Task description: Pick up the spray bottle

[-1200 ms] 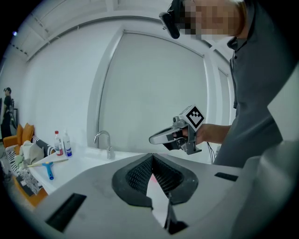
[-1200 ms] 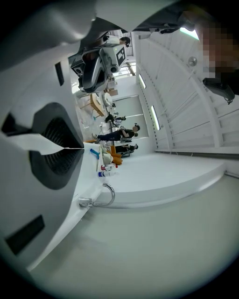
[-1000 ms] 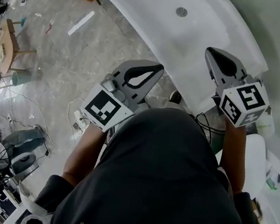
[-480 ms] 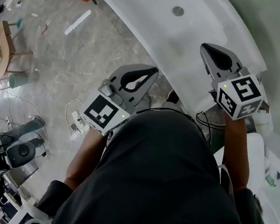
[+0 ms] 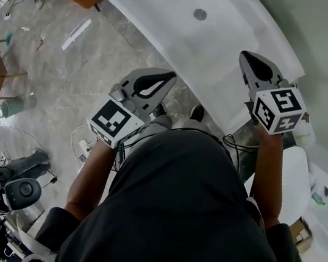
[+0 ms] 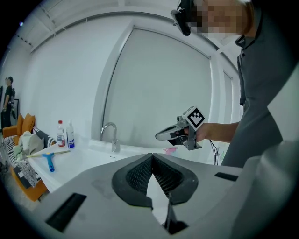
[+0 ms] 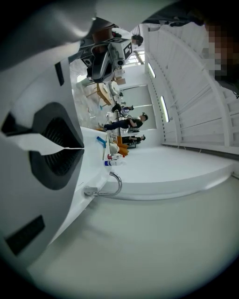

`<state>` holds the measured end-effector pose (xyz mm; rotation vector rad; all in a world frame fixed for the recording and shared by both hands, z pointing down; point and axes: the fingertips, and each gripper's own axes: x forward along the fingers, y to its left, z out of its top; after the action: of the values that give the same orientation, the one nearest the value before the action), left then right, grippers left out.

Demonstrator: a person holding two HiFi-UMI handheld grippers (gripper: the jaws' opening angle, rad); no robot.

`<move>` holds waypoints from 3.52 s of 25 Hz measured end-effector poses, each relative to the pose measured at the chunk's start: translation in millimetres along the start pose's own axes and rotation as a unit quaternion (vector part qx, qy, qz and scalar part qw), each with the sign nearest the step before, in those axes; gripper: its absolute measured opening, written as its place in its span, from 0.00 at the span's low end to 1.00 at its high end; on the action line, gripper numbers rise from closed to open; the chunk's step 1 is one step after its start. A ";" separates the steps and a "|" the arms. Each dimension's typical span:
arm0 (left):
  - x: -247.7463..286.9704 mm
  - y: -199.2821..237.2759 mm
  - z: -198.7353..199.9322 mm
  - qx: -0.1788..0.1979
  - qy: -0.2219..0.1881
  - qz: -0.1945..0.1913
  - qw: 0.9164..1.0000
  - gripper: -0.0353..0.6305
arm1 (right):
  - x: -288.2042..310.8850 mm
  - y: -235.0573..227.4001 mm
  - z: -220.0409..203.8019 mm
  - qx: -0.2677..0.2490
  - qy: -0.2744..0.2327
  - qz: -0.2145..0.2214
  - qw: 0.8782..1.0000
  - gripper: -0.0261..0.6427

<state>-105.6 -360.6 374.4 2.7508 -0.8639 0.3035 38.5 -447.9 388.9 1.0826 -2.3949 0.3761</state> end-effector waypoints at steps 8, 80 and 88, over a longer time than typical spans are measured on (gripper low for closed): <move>10.4 -8.9 -9.3 -0.008 0.018 -0.024 1.000 0.06 | -12.0 -32.9 -10.6 0.003 0.004 -0.038 0.999 0.06; 76.1 -46.6 -1.6 -0.024 0.052 -0.010 0.998 0.06 | -94.2 -145.2 -147.5 -0.034 0.234 -0.095 0.967 0.21; 18.8 31.3 -10.3 -0.023 0.039 0.042 0.998 0.06 | -59.0 -122.2 -64.9 0.025 0.110 -0.076 0.991 0.21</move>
<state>-110.1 -392.5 394.4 2.6461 -0.9550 0.3972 185.3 -462.1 418.7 1.1718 -2.1055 0.4780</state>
